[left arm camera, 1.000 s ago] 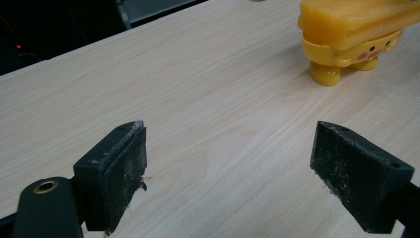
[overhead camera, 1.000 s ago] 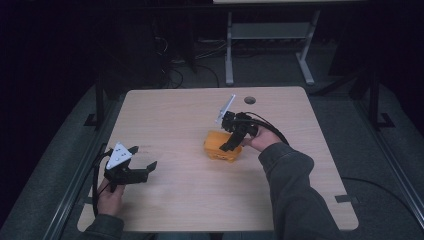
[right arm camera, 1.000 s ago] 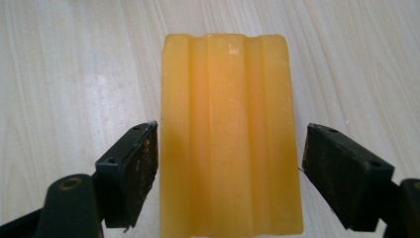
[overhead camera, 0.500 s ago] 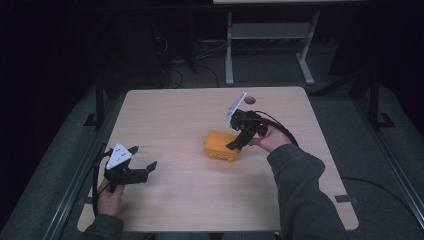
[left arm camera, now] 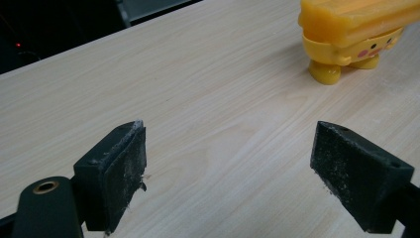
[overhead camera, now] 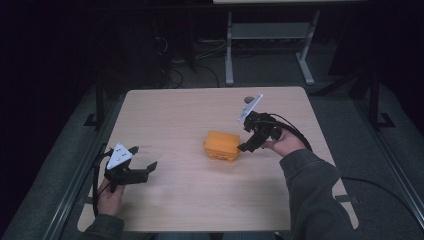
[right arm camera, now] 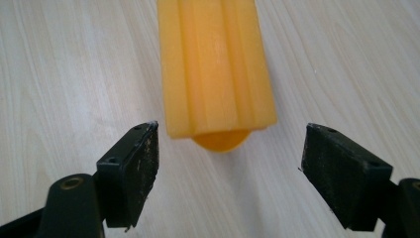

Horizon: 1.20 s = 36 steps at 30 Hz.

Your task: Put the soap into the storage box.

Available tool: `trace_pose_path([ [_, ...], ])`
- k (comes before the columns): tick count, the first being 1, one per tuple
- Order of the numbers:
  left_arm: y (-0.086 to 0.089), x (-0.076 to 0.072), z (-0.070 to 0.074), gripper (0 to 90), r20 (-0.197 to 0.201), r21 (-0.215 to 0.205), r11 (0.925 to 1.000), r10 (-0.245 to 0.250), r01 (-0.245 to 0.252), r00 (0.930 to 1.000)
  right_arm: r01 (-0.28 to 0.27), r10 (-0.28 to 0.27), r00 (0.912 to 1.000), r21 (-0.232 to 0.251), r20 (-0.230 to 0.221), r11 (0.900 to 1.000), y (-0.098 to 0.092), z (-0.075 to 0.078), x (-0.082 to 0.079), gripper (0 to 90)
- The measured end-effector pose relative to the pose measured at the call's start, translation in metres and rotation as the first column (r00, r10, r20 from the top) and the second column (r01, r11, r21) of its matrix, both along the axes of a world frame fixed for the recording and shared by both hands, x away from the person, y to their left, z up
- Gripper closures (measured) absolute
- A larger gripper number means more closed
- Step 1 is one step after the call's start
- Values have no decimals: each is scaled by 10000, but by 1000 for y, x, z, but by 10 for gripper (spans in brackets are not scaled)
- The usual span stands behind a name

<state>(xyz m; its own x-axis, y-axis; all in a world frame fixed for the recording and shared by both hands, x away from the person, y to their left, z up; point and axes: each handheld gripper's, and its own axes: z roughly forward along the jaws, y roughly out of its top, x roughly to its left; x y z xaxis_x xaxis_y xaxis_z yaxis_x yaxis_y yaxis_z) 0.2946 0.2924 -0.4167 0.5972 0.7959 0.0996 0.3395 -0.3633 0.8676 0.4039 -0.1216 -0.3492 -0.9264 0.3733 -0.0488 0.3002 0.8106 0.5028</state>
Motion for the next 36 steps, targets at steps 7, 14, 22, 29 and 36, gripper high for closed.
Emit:
trace_pose_path([
  [7, 0, 0, 0, 134, -11, 16, 10000, 6, -6, 10000, 191, -191, 9998, 78, 9, 9998, -10, -1, -5, 219],
  [14, 0, 0, 0, 134, -12, 15, 10000, 1, -1, 10000, 331, -330, 9994, 114, -36, 9994, -19, -3, -11, 219],
  [22, 0, 0, 0, 134, -18, 58, 10000, -24, 24, 10000, 590, -588, 9982, 169, -123, 9981, -32, -8, -19, 219],
  [29, 0, 0, 0, 134, -10, 78, 10000, -5, 5, 10000, 767, -765, 9970, 249, -97, 9967, -45, -12, -26, 218],
  [36, 0, 0, -1, 134, -30, 129, 9999, -14, 14, 10000, 914, -911, 9958, 357, -100, 9952, -57, -19, -35, 217],
])
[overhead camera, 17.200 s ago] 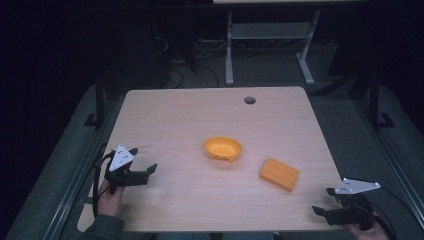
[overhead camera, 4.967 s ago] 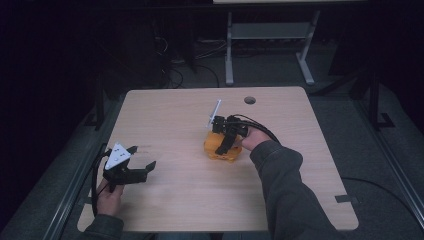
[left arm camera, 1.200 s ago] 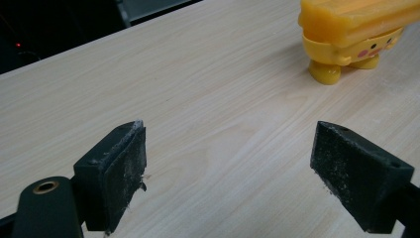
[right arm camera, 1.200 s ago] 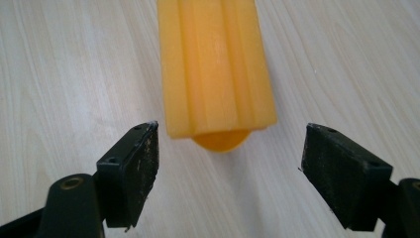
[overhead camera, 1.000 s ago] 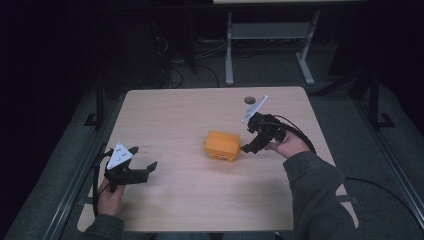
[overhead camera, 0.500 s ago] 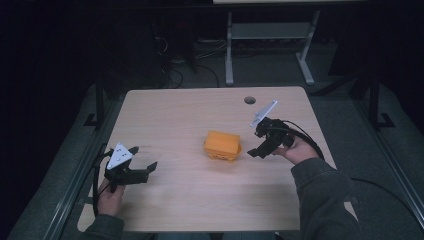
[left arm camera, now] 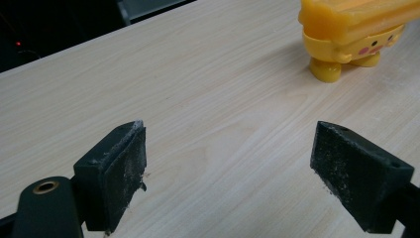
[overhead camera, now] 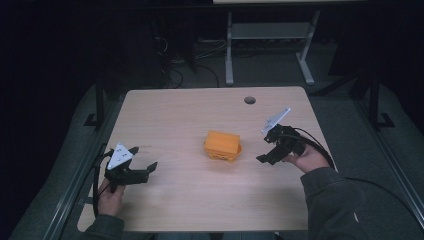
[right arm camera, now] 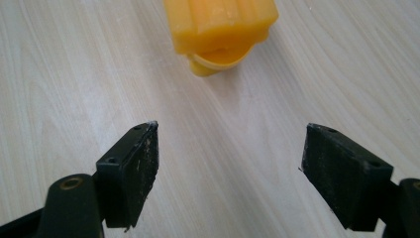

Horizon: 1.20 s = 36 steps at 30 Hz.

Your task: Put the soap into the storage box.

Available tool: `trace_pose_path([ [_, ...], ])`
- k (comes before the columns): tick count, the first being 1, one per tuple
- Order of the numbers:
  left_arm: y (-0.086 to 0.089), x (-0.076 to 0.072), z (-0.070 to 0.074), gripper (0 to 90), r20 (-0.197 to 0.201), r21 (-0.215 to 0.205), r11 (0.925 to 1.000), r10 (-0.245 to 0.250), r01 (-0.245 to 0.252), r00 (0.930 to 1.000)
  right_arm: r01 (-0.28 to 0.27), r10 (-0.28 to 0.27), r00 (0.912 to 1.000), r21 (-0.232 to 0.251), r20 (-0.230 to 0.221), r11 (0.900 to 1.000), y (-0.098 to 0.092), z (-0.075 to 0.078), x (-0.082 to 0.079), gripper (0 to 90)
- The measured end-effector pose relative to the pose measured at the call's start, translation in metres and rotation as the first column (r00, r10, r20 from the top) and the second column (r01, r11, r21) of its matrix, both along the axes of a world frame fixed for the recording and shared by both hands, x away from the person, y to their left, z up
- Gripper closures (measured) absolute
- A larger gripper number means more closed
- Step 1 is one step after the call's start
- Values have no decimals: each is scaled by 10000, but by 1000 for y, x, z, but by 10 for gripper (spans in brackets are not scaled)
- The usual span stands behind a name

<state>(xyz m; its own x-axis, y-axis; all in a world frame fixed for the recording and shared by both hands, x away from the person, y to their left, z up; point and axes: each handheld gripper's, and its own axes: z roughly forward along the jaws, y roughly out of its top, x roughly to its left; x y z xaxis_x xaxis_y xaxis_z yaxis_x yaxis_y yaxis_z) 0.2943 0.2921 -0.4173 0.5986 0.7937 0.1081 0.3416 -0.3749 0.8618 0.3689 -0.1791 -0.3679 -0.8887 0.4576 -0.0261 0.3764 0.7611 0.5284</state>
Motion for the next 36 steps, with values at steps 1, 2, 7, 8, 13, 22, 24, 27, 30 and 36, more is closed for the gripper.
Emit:
trace_pose_path([
  [1, 0, 0, 0, 134, 7, -3, 10000, 0, 0, 10000, 48, -48, 10000, -7, 28, 10000, -2, -1, -1, 217],
  [2, 0, 0, 0, 134, -2, -1, 10000, -2, 2, 10000, 99, -99, 10000, 29, 0, 9999, -5, -2, -2, 217],
  [7, -1, 0, -1, 134, -16, -46, 10000, 42, -42, 10000, 283, -282, 9996, 170, -48, 9995, -15, -8, -8, 217],
  [8, -1, 1, -1, 134, -31, -29, 10000, 49, -49, 10000, 287, -287, 9996, 170, -14, 9994, -17, -9, -9, 217],
  [13, -1, 1, -2, 134, -37, 4, 10000, 33, -33, 10000, 514, -513, 9987, 229, -45, 9984, -26, -13, -15, 213],
  [22, -2, 0, -2, 134, -41, 49, 10000, 28, -28, 10000, 933, -928, 9956, 377, -143, 9949, -44, -26, -28, 214],
  [24, -1, 0, -2, 134, -62, -7, 10000, 48, -48, 10000, 1059, -1051, 9943, 461, -179, 9933, -48, -31, -31, 214],
  [27, -2, 0, -3, 134, -104, -36, 10000, 73, -73, 9999, 1196, -1186, 9927, 565, -213, 9912, -54, -37, -38, 214],
  [30, -2, 0, -3, 134, -67, 27, 10000, 30, -30, 10000, 1305, -1290, 9913, 649, -270, 9893, -60, -44, -46, 214],
  [36, -3, 0, -4, 134, -108, 94, 10000, -8, 9, 9999, 1544, -1522, 9878, 813, -321, 9847, -72, -58, -61, 213],
])
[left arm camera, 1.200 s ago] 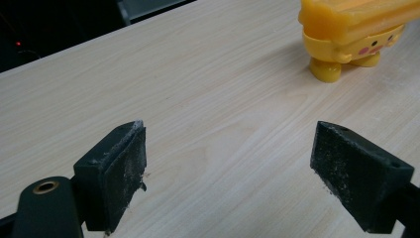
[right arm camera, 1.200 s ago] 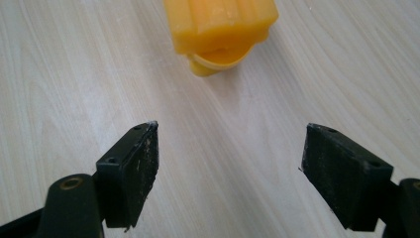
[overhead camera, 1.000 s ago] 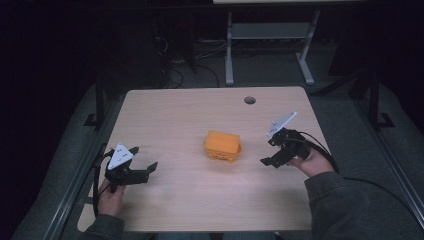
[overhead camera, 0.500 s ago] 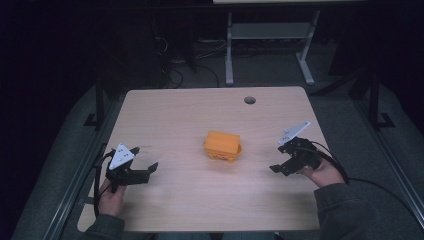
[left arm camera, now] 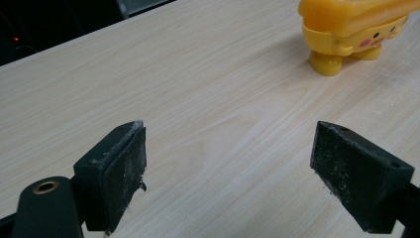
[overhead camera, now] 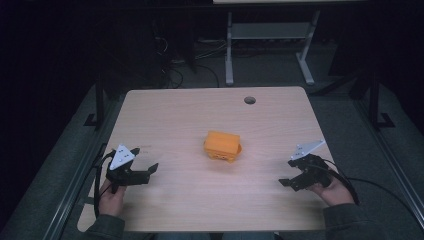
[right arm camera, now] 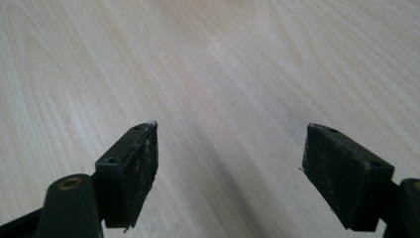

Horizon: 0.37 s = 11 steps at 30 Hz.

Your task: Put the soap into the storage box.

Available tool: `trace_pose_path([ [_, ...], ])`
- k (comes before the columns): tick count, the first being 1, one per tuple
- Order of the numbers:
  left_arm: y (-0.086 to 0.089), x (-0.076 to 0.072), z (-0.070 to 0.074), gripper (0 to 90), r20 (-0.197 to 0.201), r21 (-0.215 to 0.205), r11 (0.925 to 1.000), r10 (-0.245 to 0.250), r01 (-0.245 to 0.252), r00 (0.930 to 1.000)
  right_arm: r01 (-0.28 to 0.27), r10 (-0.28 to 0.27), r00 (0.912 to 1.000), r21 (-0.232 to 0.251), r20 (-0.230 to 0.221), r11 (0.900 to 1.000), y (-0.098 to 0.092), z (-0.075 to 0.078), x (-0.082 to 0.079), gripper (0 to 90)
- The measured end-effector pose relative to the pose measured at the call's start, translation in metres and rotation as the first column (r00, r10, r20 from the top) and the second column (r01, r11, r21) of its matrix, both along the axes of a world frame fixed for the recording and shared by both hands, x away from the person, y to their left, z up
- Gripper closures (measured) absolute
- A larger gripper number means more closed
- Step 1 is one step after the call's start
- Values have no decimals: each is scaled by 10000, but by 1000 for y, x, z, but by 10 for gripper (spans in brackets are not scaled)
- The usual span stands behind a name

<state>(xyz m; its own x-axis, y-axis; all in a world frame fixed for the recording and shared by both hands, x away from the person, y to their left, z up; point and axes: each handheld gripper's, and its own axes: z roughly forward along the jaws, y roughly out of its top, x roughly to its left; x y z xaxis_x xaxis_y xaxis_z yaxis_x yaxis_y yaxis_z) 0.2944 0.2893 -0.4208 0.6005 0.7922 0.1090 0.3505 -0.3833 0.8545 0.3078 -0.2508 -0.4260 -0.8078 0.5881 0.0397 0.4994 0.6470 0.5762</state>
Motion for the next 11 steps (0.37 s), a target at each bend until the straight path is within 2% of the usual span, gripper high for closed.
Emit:
trace_pose_path([
  [3, 0, 0, 0, 134, 13, 9, 10000, 11, -11, 10000, 76, -76, 10000, 21, 19, 10000, -4, -6, -8, 211],
  [7, 0, 0, 0, 134, 15, 37, 10000, 19, -19, 10000, 459, -459, 9988, 40, 192, 9989, -9, -13, -21, 217],
  [11, 0, -1, 0, 134, -23, 24, 10000, 11, -11, 10000, 815, -841, 9953, 547, 472, 9952, -15, -19, -40, 210],
])
